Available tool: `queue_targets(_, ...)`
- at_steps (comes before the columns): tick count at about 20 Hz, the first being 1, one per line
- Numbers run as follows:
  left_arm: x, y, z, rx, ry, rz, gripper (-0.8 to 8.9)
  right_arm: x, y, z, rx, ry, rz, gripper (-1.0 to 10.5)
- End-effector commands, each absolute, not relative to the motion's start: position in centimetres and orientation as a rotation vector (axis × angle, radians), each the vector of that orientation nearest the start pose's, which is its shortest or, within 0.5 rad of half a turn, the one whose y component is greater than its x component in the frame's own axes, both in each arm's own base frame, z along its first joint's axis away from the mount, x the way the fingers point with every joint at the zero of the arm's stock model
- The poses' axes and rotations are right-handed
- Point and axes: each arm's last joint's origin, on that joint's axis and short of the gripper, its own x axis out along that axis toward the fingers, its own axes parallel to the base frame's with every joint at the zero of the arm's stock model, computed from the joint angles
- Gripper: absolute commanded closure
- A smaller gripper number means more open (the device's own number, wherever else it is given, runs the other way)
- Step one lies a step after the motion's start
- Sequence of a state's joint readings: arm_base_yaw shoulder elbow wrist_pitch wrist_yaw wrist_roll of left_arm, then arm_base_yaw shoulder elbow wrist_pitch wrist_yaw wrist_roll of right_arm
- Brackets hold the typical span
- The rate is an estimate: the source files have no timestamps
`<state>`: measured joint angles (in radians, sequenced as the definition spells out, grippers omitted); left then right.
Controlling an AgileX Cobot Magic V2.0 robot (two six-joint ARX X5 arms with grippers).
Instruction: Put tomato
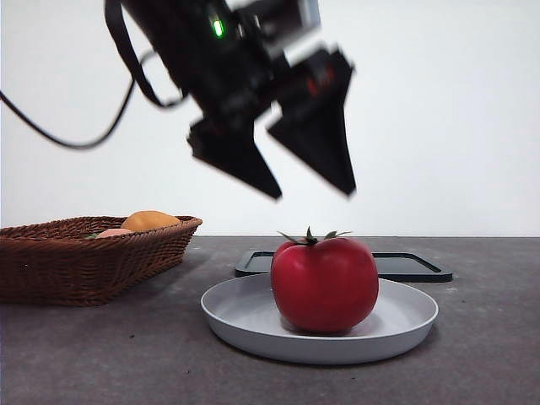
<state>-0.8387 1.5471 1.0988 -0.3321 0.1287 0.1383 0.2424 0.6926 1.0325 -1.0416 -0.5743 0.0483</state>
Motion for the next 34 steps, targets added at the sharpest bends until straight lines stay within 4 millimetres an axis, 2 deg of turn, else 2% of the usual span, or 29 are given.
queue_targets(1,21.9,-24.0,27.2,0.325,0.639,-0.938,1.87,9.2,3.9,35.6,0.154,0.708,0.774,5.1)
queue_targets(4,21.8,-21.4,29.8,0.201,0.615,-0.859,1.87,9.3,3.9,35.6,0.145,0.708,0.75,5.1)
queue_targets(9,21.9,-15.4,33.7,0.063,0.538,-0.692,1.88,10.4,4.2,35.2,0.137,0.744,0.747,5.1)
queue_targets(12,20.9,-11.8,35.1,0.033,0.54,-0.593,1.88,11.5,4.5,35.0,0.129,0.757,0.75,5.1)
queue_targets(15,19.5,-9.4,35.6,0.019,0.579,-0.528,1.88,12.7,4.8,34.8,0.129,0.757,0.753,5.1)
queue_targets(20,16.1,-8.1,35.1,-0.007,0.774,-0.586,1.88,14.1,5.9,34.1,0.117,0.815,0.795,5.1)
queue_targets(22,15.3,-7.9,35.0,0.006,0.816,-0.593,1.88,14.3,6.5,33.9,0.106,0.834,0.823,5.1)
queue_targets(28,14.9,-7.7,35.0,0.015,0.82,-0.595,1.88,14.7,8.4,33.2,0.064,0.896,0.899,5.0)
queue_targets(31,14.9,-7.7,35.0,0.015,0.82,-0.595,1.89,15.5,10.0,32.4,-0.008,0.917,0.883,4.3)
queue_targets(34,14.9,-7.8,35.1,0.014,0.816,-0.596,1.89,16.9,12.2,31.3,-0.064,0.934,0.896,4.2)
